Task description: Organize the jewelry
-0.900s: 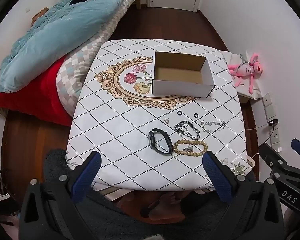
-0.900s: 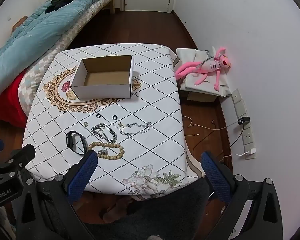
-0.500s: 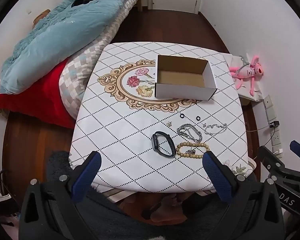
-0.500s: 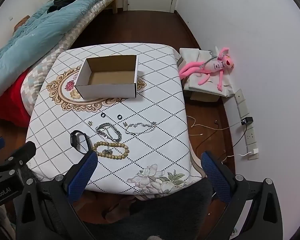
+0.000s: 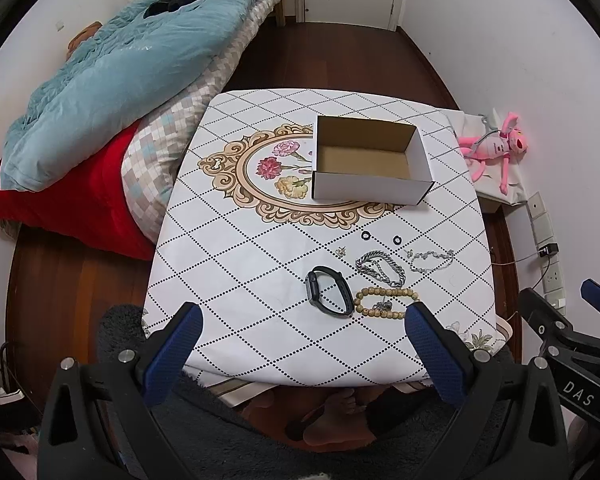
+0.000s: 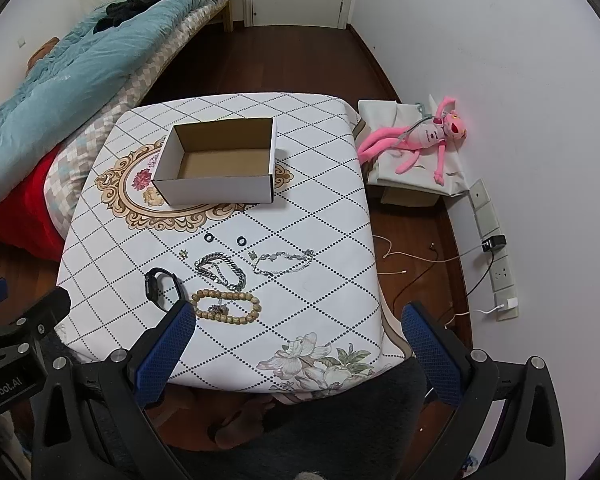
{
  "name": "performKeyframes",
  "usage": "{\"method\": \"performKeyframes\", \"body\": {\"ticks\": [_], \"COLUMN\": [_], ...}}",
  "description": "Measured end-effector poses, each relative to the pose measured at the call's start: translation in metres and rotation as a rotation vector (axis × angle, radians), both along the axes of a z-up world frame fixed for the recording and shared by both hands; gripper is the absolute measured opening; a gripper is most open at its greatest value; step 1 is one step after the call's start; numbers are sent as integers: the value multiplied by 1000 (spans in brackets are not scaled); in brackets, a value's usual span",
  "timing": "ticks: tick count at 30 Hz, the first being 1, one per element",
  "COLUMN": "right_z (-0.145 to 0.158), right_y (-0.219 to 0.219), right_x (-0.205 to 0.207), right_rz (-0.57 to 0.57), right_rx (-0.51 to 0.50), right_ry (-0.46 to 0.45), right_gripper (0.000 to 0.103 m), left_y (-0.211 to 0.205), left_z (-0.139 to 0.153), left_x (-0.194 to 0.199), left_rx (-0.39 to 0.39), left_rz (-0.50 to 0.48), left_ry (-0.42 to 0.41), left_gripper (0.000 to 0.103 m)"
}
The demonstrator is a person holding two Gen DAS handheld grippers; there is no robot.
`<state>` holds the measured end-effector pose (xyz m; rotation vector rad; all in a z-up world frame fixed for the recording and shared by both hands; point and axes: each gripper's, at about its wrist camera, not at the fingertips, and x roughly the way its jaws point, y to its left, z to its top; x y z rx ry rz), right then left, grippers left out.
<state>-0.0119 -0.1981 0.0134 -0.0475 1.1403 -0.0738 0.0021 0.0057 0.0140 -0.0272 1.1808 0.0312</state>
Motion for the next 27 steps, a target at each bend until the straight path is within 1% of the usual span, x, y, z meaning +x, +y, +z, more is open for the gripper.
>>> {"method": "performKeyframes", "body": {"ticks": [22,27], "right_z": [3,8], "right_y": [2,0], "right_x": [0,0], "right_rz": [-2,-7], "right_rx": [-1,6], "right_ry": [-4,-11], "right_gripper": [103,103], "left_y": [-1,-3], "left_z": [3,3], "left_x": [0,0], "left_rx": [0,-2], "left_rz": [-8,-14], "left_ry": [-1,-5], "left_gripper": [103,103]}}
